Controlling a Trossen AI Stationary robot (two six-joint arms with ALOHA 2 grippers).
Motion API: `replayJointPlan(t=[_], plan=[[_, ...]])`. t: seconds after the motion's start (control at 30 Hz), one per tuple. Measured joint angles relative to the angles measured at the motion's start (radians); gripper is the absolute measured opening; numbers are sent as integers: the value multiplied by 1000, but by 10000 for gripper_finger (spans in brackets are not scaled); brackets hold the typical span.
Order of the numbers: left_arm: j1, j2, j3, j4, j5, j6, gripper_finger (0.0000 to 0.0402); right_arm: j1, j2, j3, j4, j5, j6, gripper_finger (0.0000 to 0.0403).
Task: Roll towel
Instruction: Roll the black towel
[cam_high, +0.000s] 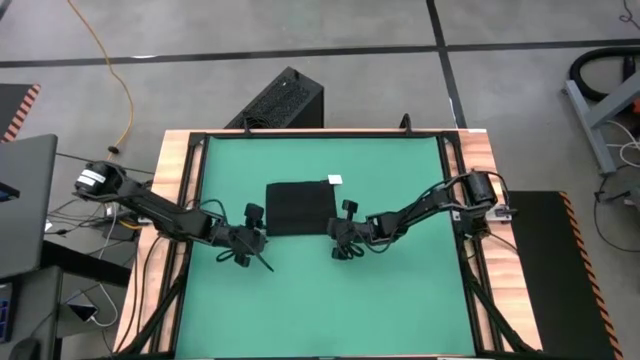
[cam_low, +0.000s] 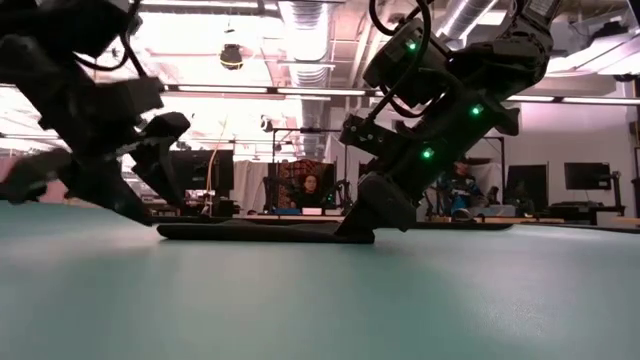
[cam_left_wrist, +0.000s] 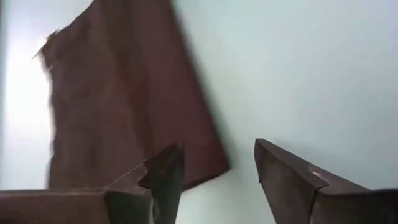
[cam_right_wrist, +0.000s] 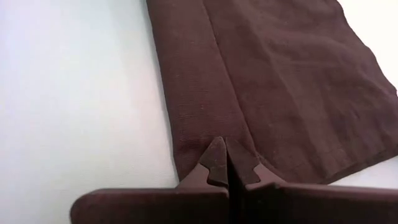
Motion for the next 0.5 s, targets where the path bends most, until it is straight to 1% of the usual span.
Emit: replayJointPlan(t=[0.1, 0.23, 0.33, 0.43, 0.5], plan=[[5, 50, 0, 17, -28, 0, 197, 0, 1, 0, 0, 0, 0, 4], [18, 114, 2, 29, -52, -16, 198, 0, 1, 0, -1, -2, 0, 4], [20, 166, 2, 88, -81, -16, 198, 0, 1, 0, -1, -3, 0, 4], [20, 205, 2, 120, -139, -16, 192, 0, 1, 0, -1, -3, 0, 4], [22, 226, 2, 120, -147, -21, 180, 5, 2, 0, -2, -3, 1, 4]])
